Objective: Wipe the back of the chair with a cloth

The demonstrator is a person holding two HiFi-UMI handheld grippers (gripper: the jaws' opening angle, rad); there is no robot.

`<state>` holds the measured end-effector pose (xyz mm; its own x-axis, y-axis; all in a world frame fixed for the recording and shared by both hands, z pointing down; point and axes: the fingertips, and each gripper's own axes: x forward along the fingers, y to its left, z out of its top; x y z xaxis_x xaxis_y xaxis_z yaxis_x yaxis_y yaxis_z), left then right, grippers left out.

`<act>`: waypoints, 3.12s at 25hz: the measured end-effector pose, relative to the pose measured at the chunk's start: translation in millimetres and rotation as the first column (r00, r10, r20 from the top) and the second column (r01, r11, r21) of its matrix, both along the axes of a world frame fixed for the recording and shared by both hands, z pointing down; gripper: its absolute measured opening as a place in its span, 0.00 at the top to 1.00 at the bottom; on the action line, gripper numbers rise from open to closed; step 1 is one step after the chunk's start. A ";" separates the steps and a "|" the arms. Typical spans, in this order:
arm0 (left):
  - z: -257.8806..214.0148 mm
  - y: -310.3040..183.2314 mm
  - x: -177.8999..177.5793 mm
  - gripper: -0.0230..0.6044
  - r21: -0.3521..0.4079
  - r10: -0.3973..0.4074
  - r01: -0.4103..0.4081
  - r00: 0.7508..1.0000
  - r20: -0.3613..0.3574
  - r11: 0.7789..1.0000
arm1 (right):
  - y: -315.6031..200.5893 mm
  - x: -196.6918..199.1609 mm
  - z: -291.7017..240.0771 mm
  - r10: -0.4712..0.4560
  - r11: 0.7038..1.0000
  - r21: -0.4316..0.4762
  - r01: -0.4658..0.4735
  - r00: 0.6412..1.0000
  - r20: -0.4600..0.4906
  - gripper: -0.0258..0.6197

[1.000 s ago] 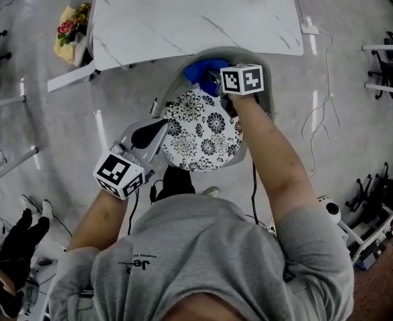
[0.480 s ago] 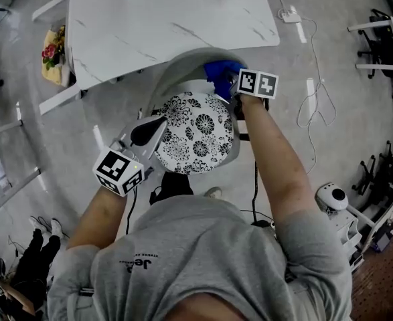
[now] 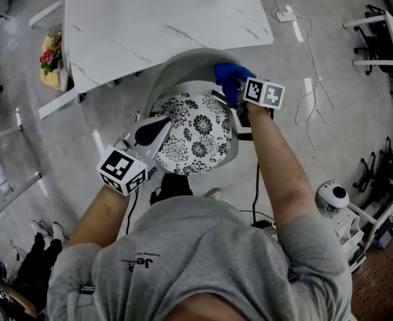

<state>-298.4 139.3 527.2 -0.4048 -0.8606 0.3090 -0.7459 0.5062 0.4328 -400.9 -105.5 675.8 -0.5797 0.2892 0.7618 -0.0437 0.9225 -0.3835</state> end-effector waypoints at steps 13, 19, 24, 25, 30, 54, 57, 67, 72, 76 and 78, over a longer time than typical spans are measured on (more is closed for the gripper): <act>42.8 63.2 -8.2 0.87 -0.074 -0.152 0.155 0.987 0.052 0.985 | 226.1 39.7 45.3 -0.793 0.606 -0.073 0.792 0.609 0.024 0.87; 60.6 85.3 -0.4 0.87 -0.086 -0.205 0.207 0.978 0.029 0.975 | 268.6 52.7 76.2 -0.889 0.457 -0.086 0.885 0.457 -0.025 0.87; 69.0 97.3 9.2 0.87 -0.091 -0.233 0.231 0.973 -0.004 0.969 | 272.4 23.6 88.3 -0.841 0.542 -0.058 0.839 0.540 -0.039 0.87; 70.5 99.2 10.4 0.87 -0.092 -0.235 0.233 0.972 -0.009 0.968 | 269.5 18.3 89.6 -0.826 0.564 -0.053 0.824 0.562 -0.043 0.87; 76.9 101.0 11.4 0.87 -0.098 -0.237 0.233 0.971 -0.034 0.968 | 254.3 1.6 90.5 -0.725 0.688 -0.077 0.721 0.687 -0.048 0.87; 59.2 -18.8 -2.7 0.87 -0.052 0.017 -0.018 1.000 -0.023 0.999 | -1.1 7.9 53.8 0.083 0.989 -0.116 -0.089 0.995 -0.062 0.87; 56.1 -29.6 -0.2 0.87 -0.047 0.032 -0.032 0.999 -0.019 0.998 | -17.0 18.0 50.7 0.130 0.984 -0.114 -0.137 0.989 -0.066 0.87; 60.8 -14.7 2.2 0.87 -0.049 -0.028 0.027 0.999 -0.026 0.998 | 40.8 22.5 48.2 -0.317 0.947 -0.059 0.315 0.948 -0.023 0.87; 72.4 22.0 2.8 0.87 -0.067 -0.107 0.104 0.993 -0.040 0.992 | 160.5 35.3 76.8 -0.726 0.688 -0.031 0.725 0.687 -0.033 0.87; 82.9 58.1 8.3 0.87 -0.085 -0.181 0.175 0.982 -0.061 0.981 | 233.0 46.5 106.4 -0.856 0.514 -0.041 0.857 0.510 -0.079 0.87; 88.8 73.7 12.8 0.87 -0.093 -0.214 0.207 0.974 -0.074 0.974 | 253.7 44.6 118.9 -0.875 0.478 -0.030 0.878 0.474 -0.097 0.87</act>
<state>-285.6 213.0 616.0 -0.5441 -0.7285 0.4162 -0.5823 0.6851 0.4378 -356.3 148.2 794.8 0.0345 0.5913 0.8057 0.7610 0.5070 -0.4047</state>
